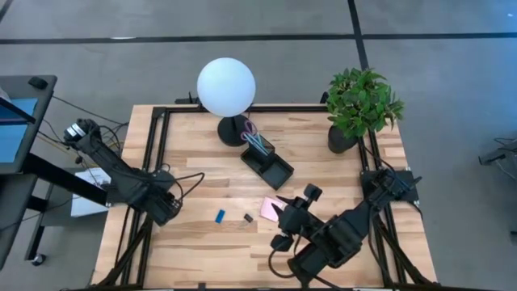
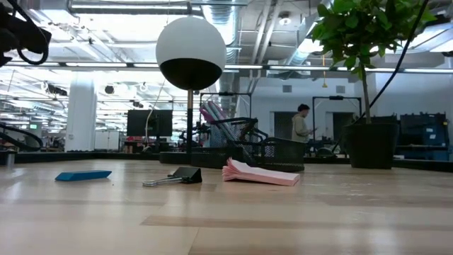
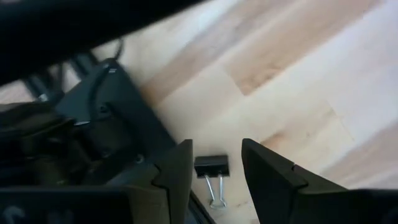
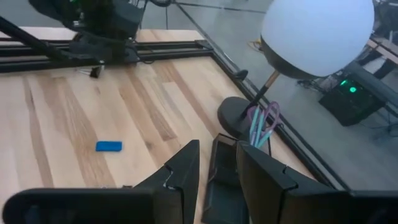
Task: Pick and place office supplies into organizer
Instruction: Put the left binder clip into the desk organizer, then put the left black binder clip into the desk organizer
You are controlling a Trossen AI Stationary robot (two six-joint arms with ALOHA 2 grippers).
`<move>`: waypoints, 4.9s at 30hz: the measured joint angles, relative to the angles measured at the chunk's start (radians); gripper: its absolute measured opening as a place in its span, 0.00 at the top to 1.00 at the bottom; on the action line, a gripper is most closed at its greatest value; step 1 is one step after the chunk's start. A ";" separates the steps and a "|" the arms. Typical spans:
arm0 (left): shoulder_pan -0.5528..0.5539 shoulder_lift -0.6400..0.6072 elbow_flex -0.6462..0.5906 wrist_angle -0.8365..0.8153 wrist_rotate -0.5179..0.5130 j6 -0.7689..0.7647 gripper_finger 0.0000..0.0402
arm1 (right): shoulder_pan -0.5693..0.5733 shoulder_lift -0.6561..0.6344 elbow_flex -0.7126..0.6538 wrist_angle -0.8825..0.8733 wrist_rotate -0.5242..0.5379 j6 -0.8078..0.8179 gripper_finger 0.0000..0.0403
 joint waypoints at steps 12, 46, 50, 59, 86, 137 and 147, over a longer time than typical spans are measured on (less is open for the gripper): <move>-0.001 0.214 -0.009 0.084 0.230 0.291 0.67 | -0.008 0.000 0.000 0.000 -0.009 0.000 0.75; -0.010 0.598 0.085 0.280 0.203 0.202 0.69 | -0.011 0.000 0.000 0.000 -0.025 -0.045 0.75; -0.010 0.598 0.182 0.387 0.093 0.240 0.69 | -0.026 0.000 0.000 0.000 -0.024 -0.057 0.75; 0.008 0.598 0.398 0.388 -0.129 0.445 0.69 | -0.060 0.000 0.000 0.000 -0.027 -0.070 0.75; -0.227 0.608 0.444 0.113 0.098 0.051 0.51 | -0.014 0.000 0.000 0.008 -0.085 -0.057 0.75; -0.331 -0.010 -0.217 0.712 0.044 -0.146 0.38 | -0.085 0.000 0.000 0.008 -0.131 -0.130 0.75; -0.330 0.125 -0.219 0.737 0.066 -0.180 0.38 | -0.078 0.000 0.000 0.008 -0.131 -0.130 0.75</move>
